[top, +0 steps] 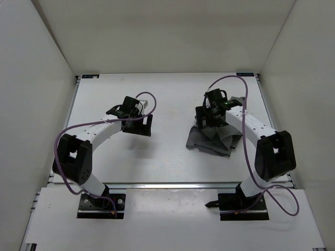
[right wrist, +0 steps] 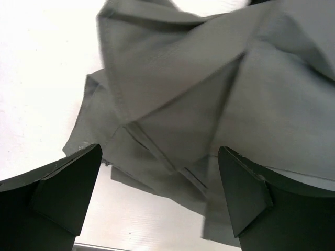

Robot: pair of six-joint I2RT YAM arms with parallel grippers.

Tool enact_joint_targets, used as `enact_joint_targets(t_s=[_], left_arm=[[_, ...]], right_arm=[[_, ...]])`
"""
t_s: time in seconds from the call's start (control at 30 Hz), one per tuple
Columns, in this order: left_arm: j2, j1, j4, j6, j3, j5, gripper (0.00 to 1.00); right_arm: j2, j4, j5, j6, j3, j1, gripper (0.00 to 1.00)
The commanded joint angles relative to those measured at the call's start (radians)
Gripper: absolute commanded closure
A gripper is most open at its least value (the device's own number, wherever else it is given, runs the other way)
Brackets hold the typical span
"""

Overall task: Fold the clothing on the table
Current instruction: Move the skirt to the center of the board

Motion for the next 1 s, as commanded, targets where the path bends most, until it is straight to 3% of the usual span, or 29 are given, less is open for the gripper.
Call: enact_joint_targets(t_s=[0.0, 0.13, 0.37, 0.57, 0.77, 0.87, 0.97], left_arm=[[-0.018, -0.022, -0.041, 0.038, 0.026, -0.074, 0.01], [-0.054, 0.004, -0.009, 0.012, -0.024, -0.024, 0.01], [-0.161, 0.046, 0.025, 0.015, -0.103, 0.005, 0.01], [-0.192, 0.055, 0.029, 0.026, -0.143, 0.022, 0.01], [-0.19, 0.055, 0.017, 0.046, -0.132, 0.008, 0.02], [-0.189, 0.063, 0.029, 0.041, -0.133, 0.018, 0.02], [-0.19, 0.066, 0.036, 0.038, -0.138, 0.032, 0.01]], right_arm=[[0.067, -0.008, 0.044, -0.022, 0.071, 0.064, 0.1], [0.156, 0.006, 0.098, -0.037, 0.128, 0.113, 0.09], [0.252, 0.039, 0.135, -0.056, 0.148, 0.077, 0.1], [0.253, 0.072, 0.095, -0.051, 0.131, 0.017, 0.34], [0.262, 0.084, 0.173, -0.048, 0.117, 0.038, 0.78], [0.269, 0.089, 0.182, -0.057, 0.13, 0.052, 0.95], [0.29, 0.079, 0.142, -0.052, 0.194, 0.05, 1.0]])
